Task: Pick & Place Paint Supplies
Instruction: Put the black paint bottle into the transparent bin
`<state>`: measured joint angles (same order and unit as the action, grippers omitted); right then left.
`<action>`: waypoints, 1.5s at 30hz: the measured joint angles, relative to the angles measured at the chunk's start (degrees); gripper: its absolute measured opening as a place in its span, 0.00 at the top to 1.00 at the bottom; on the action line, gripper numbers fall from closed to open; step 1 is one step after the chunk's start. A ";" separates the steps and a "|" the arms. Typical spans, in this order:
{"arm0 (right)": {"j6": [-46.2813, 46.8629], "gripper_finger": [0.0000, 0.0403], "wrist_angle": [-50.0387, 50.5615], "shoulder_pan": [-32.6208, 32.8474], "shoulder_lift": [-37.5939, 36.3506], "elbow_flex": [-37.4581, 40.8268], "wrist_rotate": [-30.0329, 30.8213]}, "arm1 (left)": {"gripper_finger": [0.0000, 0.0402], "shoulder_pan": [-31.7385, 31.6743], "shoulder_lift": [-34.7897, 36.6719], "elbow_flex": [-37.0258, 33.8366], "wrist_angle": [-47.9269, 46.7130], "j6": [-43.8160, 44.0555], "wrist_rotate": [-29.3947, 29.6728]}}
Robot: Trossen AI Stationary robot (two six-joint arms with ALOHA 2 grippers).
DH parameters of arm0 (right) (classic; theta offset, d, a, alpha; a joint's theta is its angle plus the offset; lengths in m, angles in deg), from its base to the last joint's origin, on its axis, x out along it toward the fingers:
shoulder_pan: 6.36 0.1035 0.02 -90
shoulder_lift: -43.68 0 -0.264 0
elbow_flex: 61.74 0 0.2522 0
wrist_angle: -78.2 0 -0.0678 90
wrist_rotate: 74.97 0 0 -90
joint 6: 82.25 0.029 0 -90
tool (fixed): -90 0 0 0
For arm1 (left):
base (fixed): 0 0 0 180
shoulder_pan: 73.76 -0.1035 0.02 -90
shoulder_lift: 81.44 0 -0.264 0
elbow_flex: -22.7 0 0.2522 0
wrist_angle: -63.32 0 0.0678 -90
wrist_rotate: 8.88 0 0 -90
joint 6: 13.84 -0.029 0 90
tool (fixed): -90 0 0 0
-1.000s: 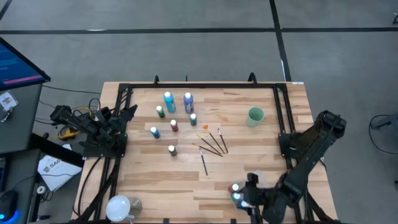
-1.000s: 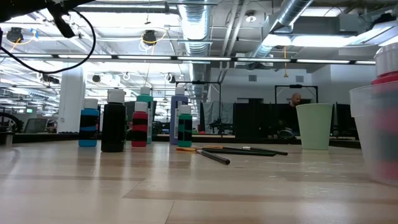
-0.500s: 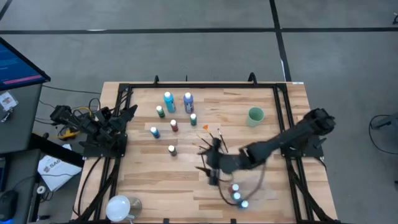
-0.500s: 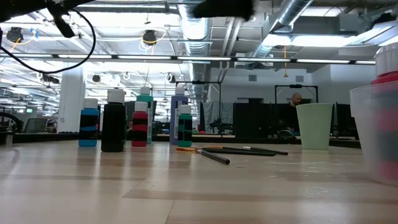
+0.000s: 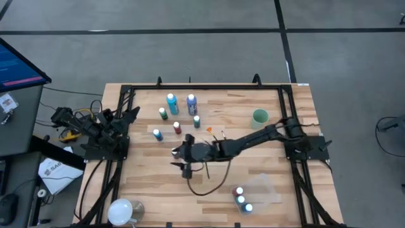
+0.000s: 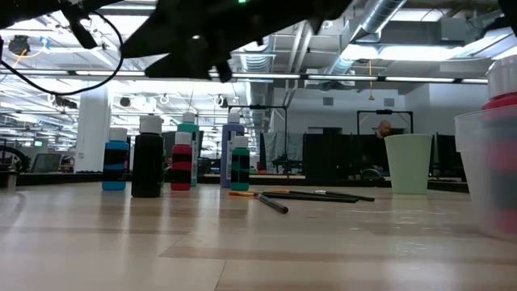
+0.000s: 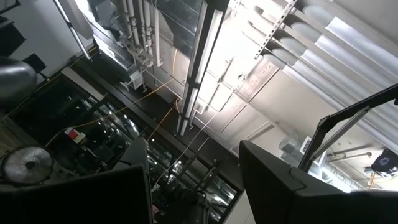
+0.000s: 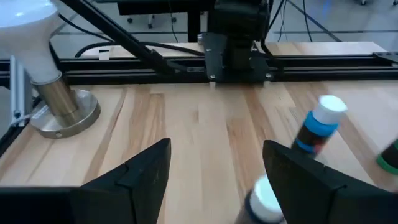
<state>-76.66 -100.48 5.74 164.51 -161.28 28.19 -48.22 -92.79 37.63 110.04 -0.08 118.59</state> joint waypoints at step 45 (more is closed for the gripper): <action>3.49 0.42 9.52 -4.70 7.50 -4.98 -4.33 | 0.67 0.00 0.00 0.00 0.01 0.00 -0.02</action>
<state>-73.17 -90.96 1.04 172.02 -166.26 23.86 -48.22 -92.79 37.63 110.05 -0.08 118.57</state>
